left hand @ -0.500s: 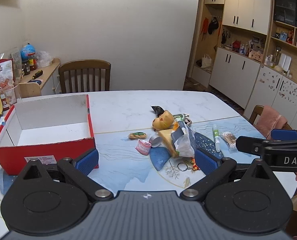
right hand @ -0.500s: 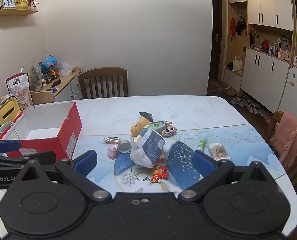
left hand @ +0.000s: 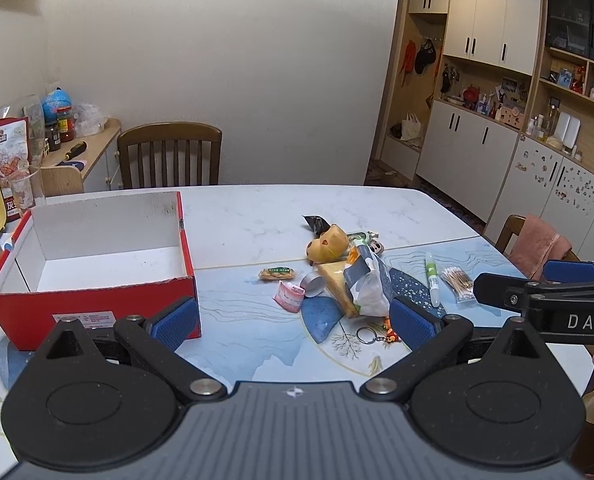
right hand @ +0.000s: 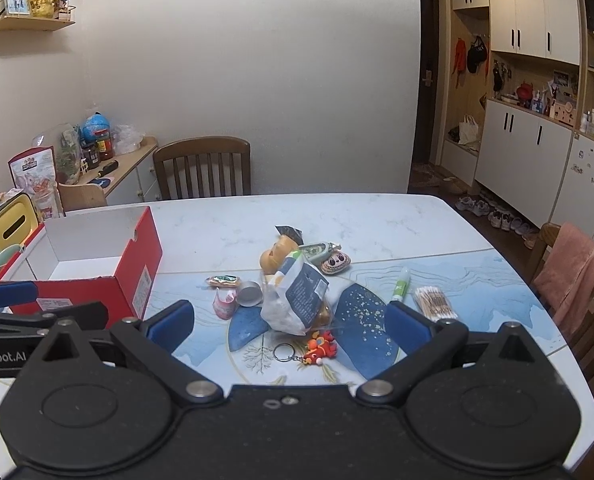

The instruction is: Organize objects

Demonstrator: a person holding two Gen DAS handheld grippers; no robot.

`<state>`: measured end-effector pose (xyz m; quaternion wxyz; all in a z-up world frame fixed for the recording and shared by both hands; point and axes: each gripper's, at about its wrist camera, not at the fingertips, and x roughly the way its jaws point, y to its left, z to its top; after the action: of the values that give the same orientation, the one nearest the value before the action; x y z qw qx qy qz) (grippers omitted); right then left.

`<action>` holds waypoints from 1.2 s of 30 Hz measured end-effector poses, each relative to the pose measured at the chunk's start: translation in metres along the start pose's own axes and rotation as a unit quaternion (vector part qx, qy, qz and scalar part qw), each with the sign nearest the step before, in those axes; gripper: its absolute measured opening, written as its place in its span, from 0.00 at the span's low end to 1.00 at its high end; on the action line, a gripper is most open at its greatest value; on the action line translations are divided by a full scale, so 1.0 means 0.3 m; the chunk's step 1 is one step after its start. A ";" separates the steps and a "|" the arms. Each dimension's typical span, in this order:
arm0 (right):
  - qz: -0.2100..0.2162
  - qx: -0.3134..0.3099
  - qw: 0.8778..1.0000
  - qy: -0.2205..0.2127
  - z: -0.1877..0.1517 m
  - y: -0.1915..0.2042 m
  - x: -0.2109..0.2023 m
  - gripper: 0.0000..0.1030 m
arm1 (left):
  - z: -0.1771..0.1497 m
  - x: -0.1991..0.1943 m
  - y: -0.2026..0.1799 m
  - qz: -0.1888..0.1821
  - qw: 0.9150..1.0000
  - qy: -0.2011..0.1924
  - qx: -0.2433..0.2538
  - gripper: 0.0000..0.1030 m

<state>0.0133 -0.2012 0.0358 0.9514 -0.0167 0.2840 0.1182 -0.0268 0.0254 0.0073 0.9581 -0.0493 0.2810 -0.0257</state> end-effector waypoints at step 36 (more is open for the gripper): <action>-0.015 -0.001 1.000 0.013 0.063 -0.103 0.175 0.98 | 0.059 0.192 -0.062 -0.034 0.997 0.012 0.064 1.00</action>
<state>0.0732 -0.2179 0.0219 0.9491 -0.0232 0.2962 0.1042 0.0307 0.0039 -0.0067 0.9546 0.0028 0.2880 -0.0765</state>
